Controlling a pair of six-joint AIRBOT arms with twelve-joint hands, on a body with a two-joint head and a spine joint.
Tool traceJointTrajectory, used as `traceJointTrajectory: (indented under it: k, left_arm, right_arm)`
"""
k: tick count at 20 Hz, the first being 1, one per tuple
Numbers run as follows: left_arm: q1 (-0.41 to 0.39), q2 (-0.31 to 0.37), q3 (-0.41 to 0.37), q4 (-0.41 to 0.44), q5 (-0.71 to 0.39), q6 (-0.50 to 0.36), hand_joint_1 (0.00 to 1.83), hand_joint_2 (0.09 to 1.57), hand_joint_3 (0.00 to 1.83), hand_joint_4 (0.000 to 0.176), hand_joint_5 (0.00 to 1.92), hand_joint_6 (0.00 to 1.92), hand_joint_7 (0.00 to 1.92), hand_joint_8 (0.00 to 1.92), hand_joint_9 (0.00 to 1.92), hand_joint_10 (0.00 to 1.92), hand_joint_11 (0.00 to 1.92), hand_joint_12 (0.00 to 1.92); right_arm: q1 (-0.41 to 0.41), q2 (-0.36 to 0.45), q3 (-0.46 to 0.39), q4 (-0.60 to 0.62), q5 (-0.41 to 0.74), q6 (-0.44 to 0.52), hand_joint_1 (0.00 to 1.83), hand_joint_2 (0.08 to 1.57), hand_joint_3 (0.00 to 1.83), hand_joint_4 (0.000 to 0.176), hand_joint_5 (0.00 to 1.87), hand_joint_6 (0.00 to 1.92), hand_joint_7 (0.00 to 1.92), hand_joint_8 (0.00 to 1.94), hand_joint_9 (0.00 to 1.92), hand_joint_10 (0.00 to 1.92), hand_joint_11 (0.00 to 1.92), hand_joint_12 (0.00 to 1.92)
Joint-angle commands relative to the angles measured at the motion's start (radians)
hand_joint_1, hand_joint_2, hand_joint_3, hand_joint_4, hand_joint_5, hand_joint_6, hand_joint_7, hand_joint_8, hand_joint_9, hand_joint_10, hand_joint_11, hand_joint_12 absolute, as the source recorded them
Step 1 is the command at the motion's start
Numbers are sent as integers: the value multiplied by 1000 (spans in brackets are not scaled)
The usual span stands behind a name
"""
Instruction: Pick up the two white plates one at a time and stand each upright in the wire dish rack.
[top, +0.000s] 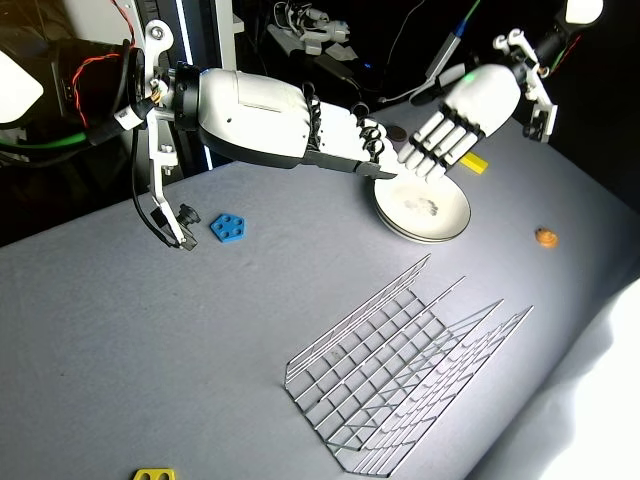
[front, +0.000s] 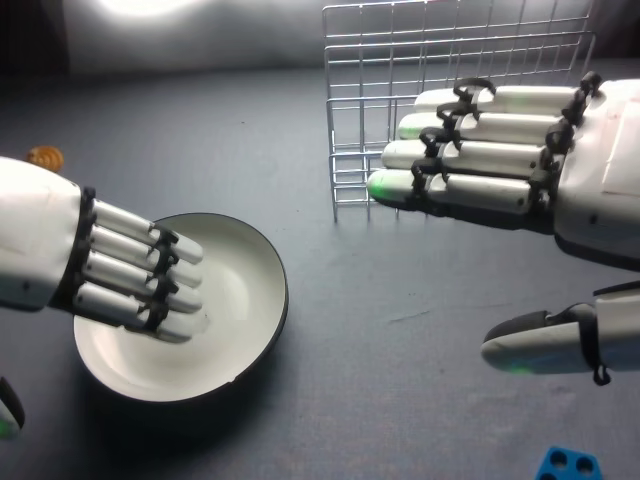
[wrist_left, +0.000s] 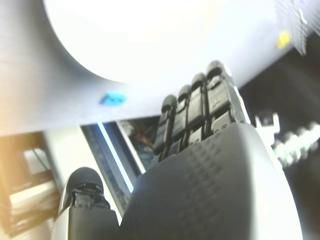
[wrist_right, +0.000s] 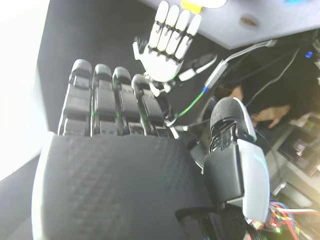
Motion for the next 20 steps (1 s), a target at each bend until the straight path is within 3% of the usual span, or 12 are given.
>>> traceJointTrajectory:
  k: [1,4,20]
  left_arm:
    - [11,-2,9,-76,-34,15,0,1057,6,0,45,6,8,3,1,0,7,3]
    - [60,-7,24,-80,-26,37,0,1048,2,0,17,0,0,0,0,0,0,0]
    - [155,-49,129,-85,-8,60,0,1023,0,0,24,8,0,0,0,0,0,0]
  right_arm:
    - [7,3,-4,27,101,1,0,1183,0,0,6,2,6,2,0,0,0,0]
    - [7,1,-5,27,79,0,0,1189,1,0,0,0,0,0,0,0,0,0]
    - [8,-1,-5,27,78,-23,0,1178,0,0,0,0,0,0,0,0,0,0]
